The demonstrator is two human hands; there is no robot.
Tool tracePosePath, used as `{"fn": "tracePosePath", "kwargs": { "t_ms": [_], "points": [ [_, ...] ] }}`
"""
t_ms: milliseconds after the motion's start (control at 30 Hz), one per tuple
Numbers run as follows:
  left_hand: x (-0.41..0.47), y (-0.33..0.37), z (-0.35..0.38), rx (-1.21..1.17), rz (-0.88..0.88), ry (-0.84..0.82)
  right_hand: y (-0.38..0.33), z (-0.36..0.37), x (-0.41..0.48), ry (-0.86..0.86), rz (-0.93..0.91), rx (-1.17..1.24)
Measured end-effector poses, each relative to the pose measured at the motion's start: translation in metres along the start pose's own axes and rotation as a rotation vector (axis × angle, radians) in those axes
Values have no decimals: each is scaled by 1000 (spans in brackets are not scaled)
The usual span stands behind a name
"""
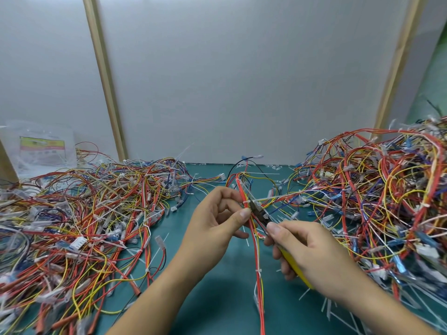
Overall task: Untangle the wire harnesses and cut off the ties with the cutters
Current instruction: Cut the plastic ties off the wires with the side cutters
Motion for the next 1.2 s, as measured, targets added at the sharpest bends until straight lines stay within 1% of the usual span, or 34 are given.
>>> {"fn": "tracePosePath", "kwargs": {
  "t_ms": [233, 833, 967, 1067, 1200],
  "points": [
    [0, 2, 0, -41, -16, 14, -2, 1, -1, -19, 43, 57],
    [0, 2, -1, -47, -12, 9, -4, 0, -1, -11, -23, -18],
    [0, 1, -1, -43, -26, 29, -5, -5, 0, 59, -17, 30],
    [0, 1, -1, -34, -41, 32, -8, -11, 2, 126, -36, 133],
    [-1, 1, 2, 1, -37, -6, -11, -16, 2, 172, -84, 180]
  ]
}}
Point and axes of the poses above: each hand's wrist, its own x-axis towards the middle knuckle, its own z-axis out of the palm, y = z × x, the point moved 4 cm from there along x, towards the middle knuckle, and after that the axes turned 4 degrees about x, right-handed, at the moved point
